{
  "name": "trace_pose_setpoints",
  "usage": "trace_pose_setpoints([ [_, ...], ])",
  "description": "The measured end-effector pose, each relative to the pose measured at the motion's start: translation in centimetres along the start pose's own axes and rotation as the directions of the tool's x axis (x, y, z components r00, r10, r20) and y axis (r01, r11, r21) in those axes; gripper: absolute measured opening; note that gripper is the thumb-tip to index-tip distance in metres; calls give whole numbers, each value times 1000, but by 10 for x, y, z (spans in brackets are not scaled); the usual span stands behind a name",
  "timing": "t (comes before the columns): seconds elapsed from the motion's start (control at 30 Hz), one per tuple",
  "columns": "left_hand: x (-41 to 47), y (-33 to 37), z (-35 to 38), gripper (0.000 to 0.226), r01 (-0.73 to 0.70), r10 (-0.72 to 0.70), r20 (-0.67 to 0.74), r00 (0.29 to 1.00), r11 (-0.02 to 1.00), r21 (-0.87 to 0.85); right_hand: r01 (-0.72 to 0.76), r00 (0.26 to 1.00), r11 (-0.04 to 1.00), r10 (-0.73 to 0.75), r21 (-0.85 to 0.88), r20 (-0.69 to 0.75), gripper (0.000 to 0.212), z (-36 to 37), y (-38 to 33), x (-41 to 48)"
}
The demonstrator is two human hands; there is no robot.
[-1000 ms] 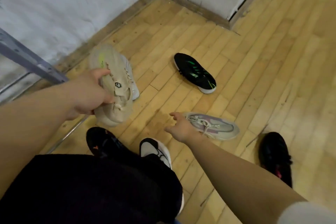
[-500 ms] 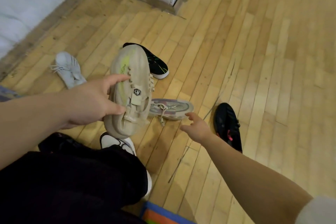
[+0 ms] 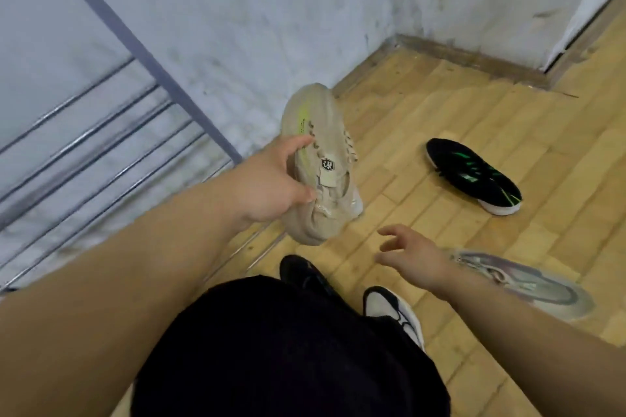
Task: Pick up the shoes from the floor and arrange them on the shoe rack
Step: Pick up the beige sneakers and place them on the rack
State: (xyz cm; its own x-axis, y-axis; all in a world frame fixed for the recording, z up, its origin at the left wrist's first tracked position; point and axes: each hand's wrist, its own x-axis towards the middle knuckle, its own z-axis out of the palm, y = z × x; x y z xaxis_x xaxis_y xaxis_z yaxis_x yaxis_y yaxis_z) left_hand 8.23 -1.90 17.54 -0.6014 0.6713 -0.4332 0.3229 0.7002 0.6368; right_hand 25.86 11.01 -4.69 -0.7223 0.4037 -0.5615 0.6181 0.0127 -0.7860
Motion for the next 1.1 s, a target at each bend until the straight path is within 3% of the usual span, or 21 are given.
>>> trace_pose_setpoints([
  [0.1, -4, -30, -31, 92, -6, 8, -52, 999, 999, 35, 19, 987, 1000, -18, -6, 160, 51, 39, -34, 24],
  [0.23, -11, -71, -52, 93, -32, 41, -73, 996, 993, 117, 63, 939, 986, -7, -152, 343, 54, 66, -72, 54],
  [0.4, -38, -122, -64, 93, -40, 32, 31, 999, 947, 319, 100, 748, 930, 165, -354, 643, 40, 89, -101, 71],
  [0.5, -65, -161, -68, 88, 29, -66, 78, 995, 917, 399, 134, 649, 887, 259, -442, 715, 50, 109, -118, 77],
  [0.63, -106, -216, -70, 88, 138, -210, 172, 962, 924, 357, 281, 550, 816, 295, -505, 781, 64, 133, -140, 73],
  [0.8, -145, -263, -65, 92, 257, -366, 231, 902, 883, 393, 566, 482, 547, 386, -616, 786, 77, 167, -159, 47],
  [0.97, -152, -299, -49, 89, 341, -426, 294, 856, 892, 298, 788, 369, 249, 542, -564, 755, 88, 217, -115, 11],
  [1.1, -153, -331, -39, 90, 383, -435, 285, 854, 897, 219, 870, 420, -44, 587, -491, 692, 108, 255, -33, 7],
])
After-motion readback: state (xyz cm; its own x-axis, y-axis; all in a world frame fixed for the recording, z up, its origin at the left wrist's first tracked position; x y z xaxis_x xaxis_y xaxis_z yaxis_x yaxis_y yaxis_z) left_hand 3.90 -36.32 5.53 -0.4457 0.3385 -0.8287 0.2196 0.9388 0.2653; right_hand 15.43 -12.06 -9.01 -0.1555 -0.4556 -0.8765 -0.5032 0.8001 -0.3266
